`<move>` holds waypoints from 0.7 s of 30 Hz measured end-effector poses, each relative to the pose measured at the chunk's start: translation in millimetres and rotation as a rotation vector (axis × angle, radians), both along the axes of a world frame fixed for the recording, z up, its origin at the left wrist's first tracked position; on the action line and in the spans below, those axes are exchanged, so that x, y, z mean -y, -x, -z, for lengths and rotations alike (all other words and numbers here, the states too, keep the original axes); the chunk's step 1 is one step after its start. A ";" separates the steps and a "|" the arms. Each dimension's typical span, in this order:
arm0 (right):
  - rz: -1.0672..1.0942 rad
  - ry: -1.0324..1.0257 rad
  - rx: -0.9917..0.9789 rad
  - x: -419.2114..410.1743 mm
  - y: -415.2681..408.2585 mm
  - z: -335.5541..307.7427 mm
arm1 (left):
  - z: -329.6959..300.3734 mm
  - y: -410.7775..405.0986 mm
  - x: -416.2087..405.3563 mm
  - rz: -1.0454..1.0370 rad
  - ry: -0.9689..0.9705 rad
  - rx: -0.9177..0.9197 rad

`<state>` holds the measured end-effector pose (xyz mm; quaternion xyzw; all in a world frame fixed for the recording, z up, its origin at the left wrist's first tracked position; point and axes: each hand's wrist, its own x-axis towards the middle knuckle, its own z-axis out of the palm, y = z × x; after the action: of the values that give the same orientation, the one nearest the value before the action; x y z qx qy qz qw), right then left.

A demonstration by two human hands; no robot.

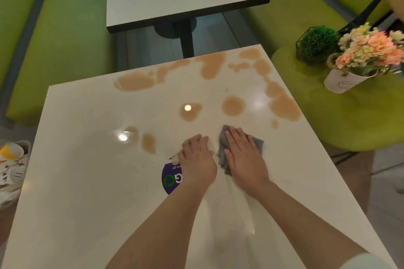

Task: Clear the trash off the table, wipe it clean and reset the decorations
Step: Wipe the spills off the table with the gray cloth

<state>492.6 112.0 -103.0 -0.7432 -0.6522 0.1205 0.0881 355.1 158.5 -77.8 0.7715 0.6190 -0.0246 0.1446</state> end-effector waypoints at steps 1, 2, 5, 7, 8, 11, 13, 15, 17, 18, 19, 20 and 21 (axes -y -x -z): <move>-0.037 0.000 0.004 9.0 -6.2 -0.1 | 0.4 0.5 -0.3 0.007 -0.005 -0.011; -0.038 -0.004 0.022 12.9 -17.3 1.6 | 0.6 1.0 -0.7 0.012 -0.007 -0.024; 0.145 0.002 0.085 5.0 -48.6 7.3 | 1.8 -0.3 0.8 0.031 -0.024 -0.048; 0.293 0.002 0.079 -13.4 -47.2 5.9 | 1.8 -2.4 -0.1 0.023 -0.011 -0.042; 0.330 -0.006 0.066 -17.8 -35.5 4.4 | 2.3 -1.5 1.4 0.027 -0.018 -0.050; 0.163 -0.009 -0.007 -0.9 2.8 3.3 | 3.5 0.7 1.2 0.052 -0.031 -0.072; 0.044 -0.008 -0.032 26.4 7.5 2.7 | 2.4 1.6 0.7 0.057 -0.032 -0.077; 0.053 -0.012 -0.004 39.3 -15.3 2.8 | -0.4 0.0 1.9 0.051 -0.049 -0.075; 0.135 -0.001 0.038 36.3 -44.6 4.4 | -1.3 -3.2 3.3 0.036 -0.053 -0.063; 0.191 0.002 0.051 30.8 -55.7 4.9 | -2.3 -5.0 4.3 0.022 -0.054 -0.055; 0.246 0.003 0.057 23.8 -61.3 4.6 | -3.5 -6.9 4.1 0.002 -0.062 -0.048; 0.291 0.001 0.057 16.9 -60.0 3.1 | -5.0 -9.2 3.1 -0.021 -0.074 -0.049; 0.316 0.000 0.047 12.6 -55.3 0.8 | -6.4 -13.2 1.4 -0.052 -0.081 -0.053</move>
<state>548.0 99.4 -103.8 -0.8393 -0.5289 0.0876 0.0906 368.2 157.1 -71.5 0.7594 0.6432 -0.0162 0.0972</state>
